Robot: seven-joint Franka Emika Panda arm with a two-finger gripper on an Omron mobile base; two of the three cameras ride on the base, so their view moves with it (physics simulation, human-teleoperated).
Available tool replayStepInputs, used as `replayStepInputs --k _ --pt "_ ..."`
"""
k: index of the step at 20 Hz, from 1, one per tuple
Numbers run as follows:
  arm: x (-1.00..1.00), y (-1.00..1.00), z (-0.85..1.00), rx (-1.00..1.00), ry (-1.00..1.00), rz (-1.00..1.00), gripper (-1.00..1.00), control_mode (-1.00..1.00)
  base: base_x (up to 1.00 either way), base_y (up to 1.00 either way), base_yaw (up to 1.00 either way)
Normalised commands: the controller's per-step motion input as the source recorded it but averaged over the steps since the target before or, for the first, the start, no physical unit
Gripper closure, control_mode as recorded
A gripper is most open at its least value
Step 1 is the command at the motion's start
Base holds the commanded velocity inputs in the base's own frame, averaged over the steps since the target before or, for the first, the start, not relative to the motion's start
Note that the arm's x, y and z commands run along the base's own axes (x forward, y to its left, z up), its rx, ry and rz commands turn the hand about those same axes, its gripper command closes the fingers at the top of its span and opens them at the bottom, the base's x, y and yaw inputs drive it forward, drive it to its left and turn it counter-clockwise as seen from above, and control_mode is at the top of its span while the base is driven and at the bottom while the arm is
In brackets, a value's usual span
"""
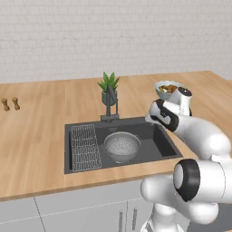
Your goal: Put the colander in the sink, put the kiwi, mango, peach in the colander, and turn on the sink faucet and pour water over the colander.
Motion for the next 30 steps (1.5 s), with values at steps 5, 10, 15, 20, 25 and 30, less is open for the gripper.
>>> replayStepInputs --k 5,10,15,20,25,30 --pt "-0.76 -0.76 0.19 -0.08 0.08 -0.02 -1.00 -1.00 0.00 0.00 0.00" --pt "-0.46 -0.75 0.00 -0.01 0.29 -0.13 -1.00 -1.00 0.00 0.00 0.00" --pt "-0.13 -0.58 0.00 0.00 0.33 -0.14 -1.00 -1.00 0.00 0.00 0.00" --pt "-0.01 -0.54 -0.01 0.00 0.18 -0.08 -1.00 -1.00 0.00 0.00 0.00" --pt "0.00 -0.38 -0.22 0.00 0.00 -0.08 -1.00 -1.00 0.00 0.00 0.00" --pt "0.00 -0.14 -0.32 0.00 -0.01 -0.04 -1.00 -1.00 0.00 0.00 0.00"
